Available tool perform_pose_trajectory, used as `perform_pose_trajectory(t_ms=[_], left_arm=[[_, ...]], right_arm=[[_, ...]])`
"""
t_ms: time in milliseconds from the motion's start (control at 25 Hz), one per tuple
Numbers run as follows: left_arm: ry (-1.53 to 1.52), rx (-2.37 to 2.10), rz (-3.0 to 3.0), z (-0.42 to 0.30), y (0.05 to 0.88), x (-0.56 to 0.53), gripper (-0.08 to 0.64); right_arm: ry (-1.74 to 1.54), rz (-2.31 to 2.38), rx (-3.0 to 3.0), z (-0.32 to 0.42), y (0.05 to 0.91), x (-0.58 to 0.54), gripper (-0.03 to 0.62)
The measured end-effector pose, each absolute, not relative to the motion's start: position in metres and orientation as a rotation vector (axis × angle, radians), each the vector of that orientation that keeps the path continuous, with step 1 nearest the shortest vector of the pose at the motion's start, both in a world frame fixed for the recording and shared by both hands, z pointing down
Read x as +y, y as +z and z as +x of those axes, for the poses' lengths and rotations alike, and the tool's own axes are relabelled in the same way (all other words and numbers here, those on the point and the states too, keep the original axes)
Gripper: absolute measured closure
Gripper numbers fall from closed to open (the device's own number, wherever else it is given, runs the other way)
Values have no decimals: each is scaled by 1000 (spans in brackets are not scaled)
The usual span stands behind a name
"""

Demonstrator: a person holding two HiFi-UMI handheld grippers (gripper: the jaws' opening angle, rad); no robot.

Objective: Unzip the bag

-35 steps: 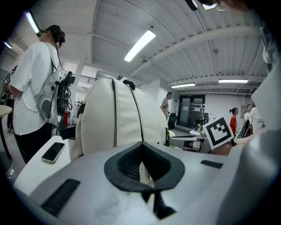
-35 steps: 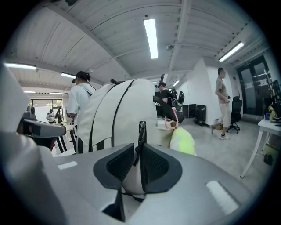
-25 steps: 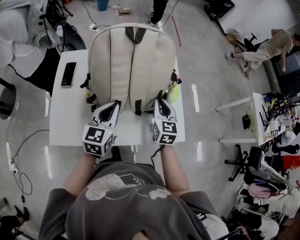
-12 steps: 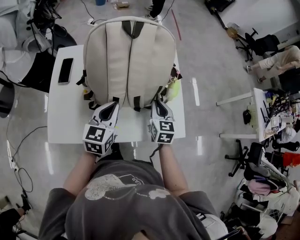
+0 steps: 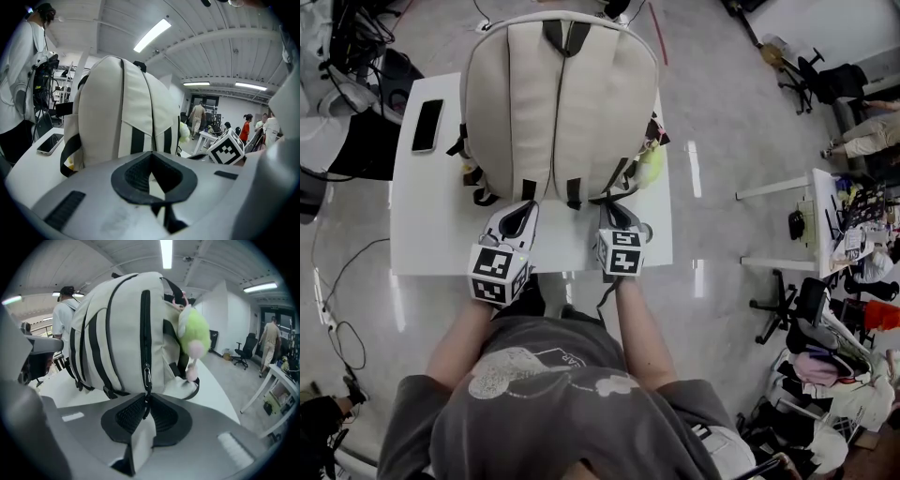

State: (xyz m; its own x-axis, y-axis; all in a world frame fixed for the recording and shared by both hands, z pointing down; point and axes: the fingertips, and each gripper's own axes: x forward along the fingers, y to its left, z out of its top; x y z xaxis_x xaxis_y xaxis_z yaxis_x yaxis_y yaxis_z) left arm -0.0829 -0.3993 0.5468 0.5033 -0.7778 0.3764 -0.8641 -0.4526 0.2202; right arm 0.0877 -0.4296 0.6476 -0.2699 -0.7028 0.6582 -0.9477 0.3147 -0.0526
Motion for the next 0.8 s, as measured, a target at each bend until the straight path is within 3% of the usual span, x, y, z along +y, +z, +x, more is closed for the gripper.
perform_pose_trajectory(t_ms=[800], left_arm=[[356, -1355, 2328, -83, 568, -382, 555]], right_arm=[[781, 1339, -1901, 90, 694, -418, 555]])
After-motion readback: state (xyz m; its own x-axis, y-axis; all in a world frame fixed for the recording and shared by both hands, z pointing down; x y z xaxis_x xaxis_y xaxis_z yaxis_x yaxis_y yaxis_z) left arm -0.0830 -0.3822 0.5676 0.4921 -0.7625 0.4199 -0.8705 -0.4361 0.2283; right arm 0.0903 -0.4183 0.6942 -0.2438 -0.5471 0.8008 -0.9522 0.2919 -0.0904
